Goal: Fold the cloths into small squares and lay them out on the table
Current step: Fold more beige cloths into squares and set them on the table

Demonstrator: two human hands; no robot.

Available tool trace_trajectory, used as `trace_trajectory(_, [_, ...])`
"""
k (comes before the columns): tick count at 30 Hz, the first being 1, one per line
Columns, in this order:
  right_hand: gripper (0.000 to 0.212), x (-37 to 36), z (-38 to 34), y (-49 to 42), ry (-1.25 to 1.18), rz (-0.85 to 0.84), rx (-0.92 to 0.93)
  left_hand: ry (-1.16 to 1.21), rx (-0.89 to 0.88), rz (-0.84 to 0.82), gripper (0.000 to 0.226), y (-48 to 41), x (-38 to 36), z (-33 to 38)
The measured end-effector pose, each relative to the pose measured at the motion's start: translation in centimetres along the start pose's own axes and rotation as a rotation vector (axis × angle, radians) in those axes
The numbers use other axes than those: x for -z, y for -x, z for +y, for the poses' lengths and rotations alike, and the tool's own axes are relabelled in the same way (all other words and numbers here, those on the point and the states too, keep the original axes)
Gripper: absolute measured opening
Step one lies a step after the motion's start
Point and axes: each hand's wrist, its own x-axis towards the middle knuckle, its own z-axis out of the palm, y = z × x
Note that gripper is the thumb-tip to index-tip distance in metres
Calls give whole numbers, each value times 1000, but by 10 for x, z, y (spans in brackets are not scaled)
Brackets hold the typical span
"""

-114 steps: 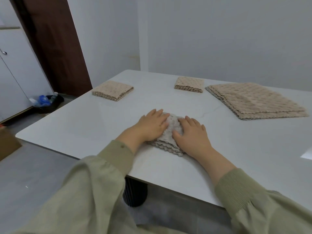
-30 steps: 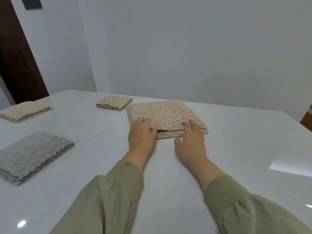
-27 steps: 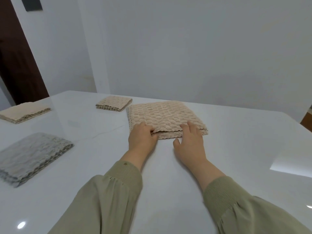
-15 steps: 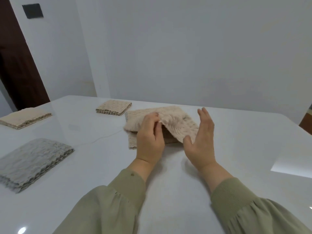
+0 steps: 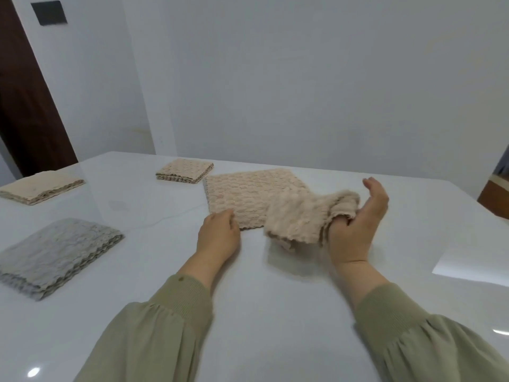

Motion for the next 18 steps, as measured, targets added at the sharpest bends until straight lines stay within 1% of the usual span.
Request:
trace_trajectory(1, [59, -1, -2, 3, 59, -130, 42, -109, -29, -50, 34, -1, -1, -1])
trace_trajectory(2, [66, -3, -2, 6, 144, -321, 56, -181, -58, -76, 31, -2, -2, -1])
trace_trajectory(4, [78, -12, -1, 16, 430, -765, 8, -226, -82, -95, 35, -4, 2, -2])
trace_trajectory(5, [75, -18, 1, 20, 579, -934, -7, -232, -80, -96, 38, -6, 5, -3])
trace_trajectory(6, [66, -22, 5, 21, 694, -1039, -8, -235, -80, -91, 37, -9, 7, -5])
trace_trajectory(7, [53, -23, 7, 20, 766, -1071, 4, -236, -81, -81, 34, -11, 9, -6])
trace_trajectory(9, [24, -21, 8, 13, 797, -972, 37, -227, -88, -43, 25, -16, 12, -10])
trace_trajectory(11, [8, -17, 10, 7, 813, -890, 21, -239, -78, 9, 20, -17, 14, -11])
trace_trajectory(13, [7, -14, 12, 5, 880, -820, -13, -321, 4, 57, 20, -14, 19, -10])
trace_trajectory(15, [16, -11, 14, 4, 895, -709, 5, -407, 115, 116, 20, -10, 28, -8])
trace_trajectory(16, [22, -9, 13, 3, 801, -681, 11, -414, 146, 171, 22, -8, 33, -10])
trace_trajectory(17, [27, -8, 11, 4, 619, -693, -10, -398, 139, 248, 27, -7, 38, -11])
trace_trajectory(18, [32, -8, 6, 6, 404, -747, -57, -351, 91, 333, 34, -6, 40, -13])
